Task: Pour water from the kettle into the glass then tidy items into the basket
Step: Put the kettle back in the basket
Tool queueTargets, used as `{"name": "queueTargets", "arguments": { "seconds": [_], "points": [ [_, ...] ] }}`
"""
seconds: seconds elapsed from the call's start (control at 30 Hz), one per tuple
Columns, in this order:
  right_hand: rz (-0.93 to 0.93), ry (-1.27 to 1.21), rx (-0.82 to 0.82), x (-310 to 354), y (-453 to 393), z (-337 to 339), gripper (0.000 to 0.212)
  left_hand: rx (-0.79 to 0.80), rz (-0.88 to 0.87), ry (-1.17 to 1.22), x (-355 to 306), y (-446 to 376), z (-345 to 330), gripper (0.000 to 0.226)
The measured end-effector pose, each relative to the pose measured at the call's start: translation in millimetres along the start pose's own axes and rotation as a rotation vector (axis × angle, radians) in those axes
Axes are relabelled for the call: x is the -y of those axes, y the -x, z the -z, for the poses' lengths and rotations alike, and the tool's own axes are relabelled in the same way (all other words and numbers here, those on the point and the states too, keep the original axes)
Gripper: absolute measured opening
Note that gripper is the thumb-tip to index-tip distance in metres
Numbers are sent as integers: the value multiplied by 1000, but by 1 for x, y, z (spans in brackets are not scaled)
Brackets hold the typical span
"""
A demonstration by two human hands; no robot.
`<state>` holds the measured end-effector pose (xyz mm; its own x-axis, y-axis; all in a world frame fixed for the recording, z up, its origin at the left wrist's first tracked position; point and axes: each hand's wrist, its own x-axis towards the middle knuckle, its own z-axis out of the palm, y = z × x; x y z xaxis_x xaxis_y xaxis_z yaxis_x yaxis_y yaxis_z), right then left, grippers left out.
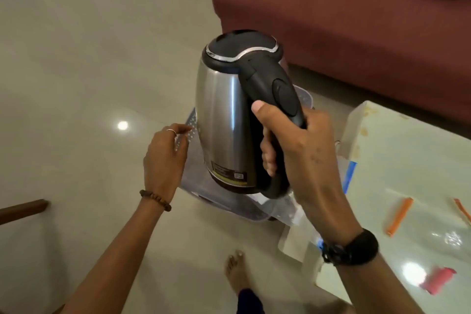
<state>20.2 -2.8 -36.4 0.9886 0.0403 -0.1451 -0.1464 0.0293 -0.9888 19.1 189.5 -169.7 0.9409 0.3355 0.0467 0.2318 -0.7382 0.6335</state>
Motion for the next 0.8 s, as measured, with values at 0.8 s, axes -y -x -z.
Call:
{"name": "queueTargets", "arguments": {
  "seconds": [0.8],
  "points": [
    [77, -51, -326, -162, 15, -132, 34, 119, 23, 262, 94, -3, -44, 50]
  ]
}}
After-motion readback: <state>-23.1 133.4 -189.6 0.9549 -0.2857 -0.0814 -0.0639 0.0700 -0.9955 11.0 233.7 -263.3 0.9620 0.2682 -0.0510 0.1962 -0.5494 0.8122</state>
